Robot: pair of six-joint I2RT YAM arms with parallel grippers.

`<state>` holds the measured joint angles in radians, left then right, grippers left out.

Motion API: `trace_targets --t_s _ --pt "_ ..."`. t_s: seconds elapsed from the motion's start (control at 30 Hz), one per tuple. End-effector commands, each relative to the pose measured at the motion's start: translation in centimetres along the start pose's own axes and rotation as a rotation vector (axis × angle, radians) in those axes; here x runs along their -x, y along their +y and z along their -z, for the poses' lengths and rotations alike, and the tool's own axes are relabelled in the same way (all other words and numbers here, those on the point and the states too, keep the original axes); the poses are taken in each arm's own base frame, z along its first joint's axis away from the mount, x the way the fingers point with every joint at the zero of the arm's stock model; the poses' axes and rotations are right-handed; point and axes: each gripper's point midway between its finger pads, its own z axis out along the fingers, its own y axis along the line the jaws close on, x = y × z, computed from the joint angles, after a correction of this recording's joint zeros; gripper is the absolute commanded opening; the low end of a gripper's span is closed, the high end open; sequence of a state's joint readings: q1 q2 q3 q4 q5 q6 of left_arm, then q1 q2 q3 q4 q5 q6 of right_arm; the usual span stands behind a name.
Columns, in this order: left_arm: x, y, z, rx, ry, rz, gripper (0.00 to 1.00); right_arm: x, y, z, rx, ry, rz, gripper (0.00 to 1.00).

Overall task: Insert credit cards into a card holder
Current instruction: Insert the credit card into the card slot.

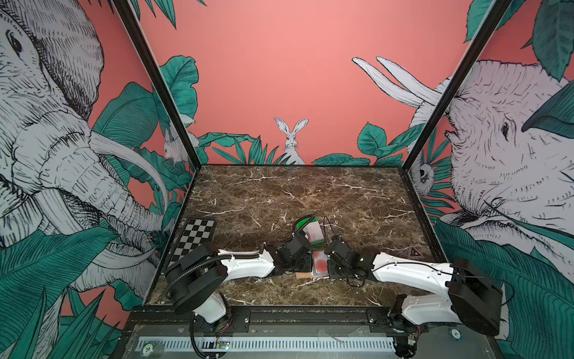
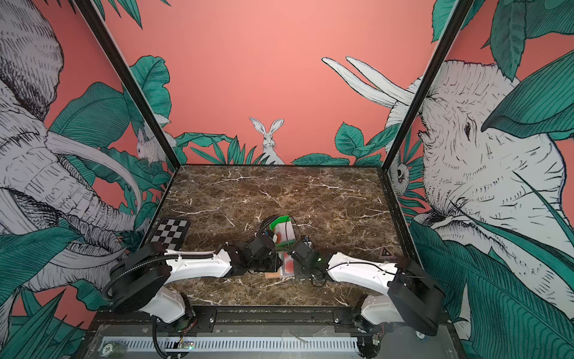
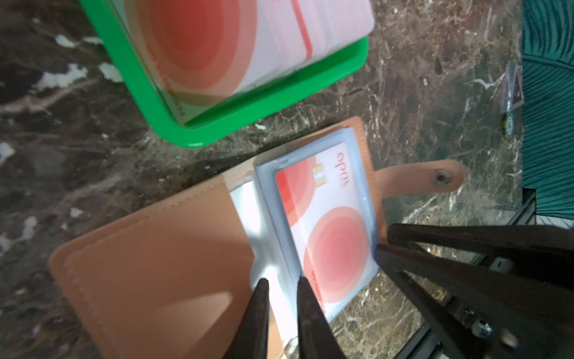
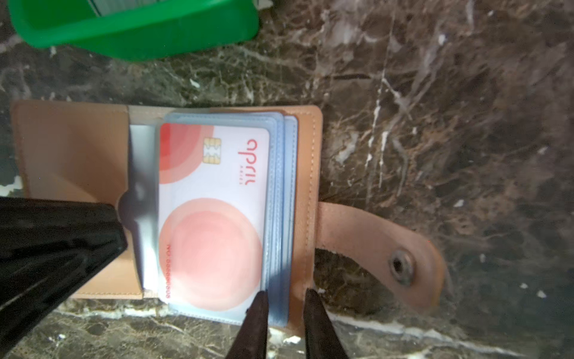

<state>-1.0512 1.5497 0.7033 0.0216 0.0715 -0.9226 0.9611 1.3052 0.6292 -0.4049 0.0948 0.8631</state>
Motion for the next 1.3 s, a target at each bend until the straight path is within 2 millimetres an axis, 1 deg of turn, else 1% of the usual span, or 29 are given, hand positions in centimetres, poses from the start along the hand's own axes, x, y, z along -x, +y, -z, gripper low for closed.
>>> trace_targets --t_s 0.0,0.07,0.2,0.23,0.3,0.43,0.6,0.73,0.8,0.97,1.07,1.2,1.27 --pt "0.6 -0.5 -0.2 -0.014 -0.004 -0.005 0.19 1.0 0.3 0.7 0.021 -0.036 -0.020 0.22" --pt "0.6 -0.7 -0.4 -0.021 0.000 -0.001 0.19 1.1 0.5 0.7 0.034 -0.036 -0.022 0.23" --pt "1.0 -1.4 -0.6 -0.052 -0.015 0.003 0.19 0.8 0.3 0.4 0.025 -0.023 -0.014 0.22" --pt "1.1 -1.6 -0.6 -0.055 -0.016 0.000 0.19 0.7 0.2 0.4 0.025 -0.022 -0.014 0.21" --pt "1.3 -1.8 -0.7 -0.056 -0.016 -0.003 0.19 0.6 0.1 0.3 0.023 -0.020 -0.014 0.15" --pt "1.2 -2.1 -1.0 -0.069 -0.008 0.001 0.19 0.5 0.0 0.2 0.020 -0.018 -0.014 0.12" --pt "1.2 -2.0 -1.2 -0.063 -0.002 0.002 0.19 0.2 0.0 -0.2 0.022 -0.009 -0.017 0.10" --pt "0.9 -1.6 -1.3 -0.042 0.009 0.005 0.14 0.0 0.0 -0.4 0.020 0.000 -0.018 0.08" --pt "0.9 -1.2 -1.3 -0.028 0.009 0.009 0.10 0.0 0.0 -0.5 0.019 0.001 -0.019 0.08" --pt "0.7 -0.9 -1.4 -0.015 0.014 0.010 0.08 -0.1 0.0 -0.7 0.020 0.005 -0.018 0.08" --pt "0.5 -0.7 -1.6 -0.003 0.024 0.009 0.05 0.0 0.1 -0.6 0.021 0.005 -0.016 0.09" --pt "0.3 -0.3 -1.9 0.013 0.032 0.010 0.01 0.0 0.1 -0.6 0.022 0.003 -0.021 0.14" --pt "0.1 -0.1 -2.1 0.018 0.037 0.013 0.00 0.1 0.0 -0.4 0.022 -0.003 -0.026 0.15"
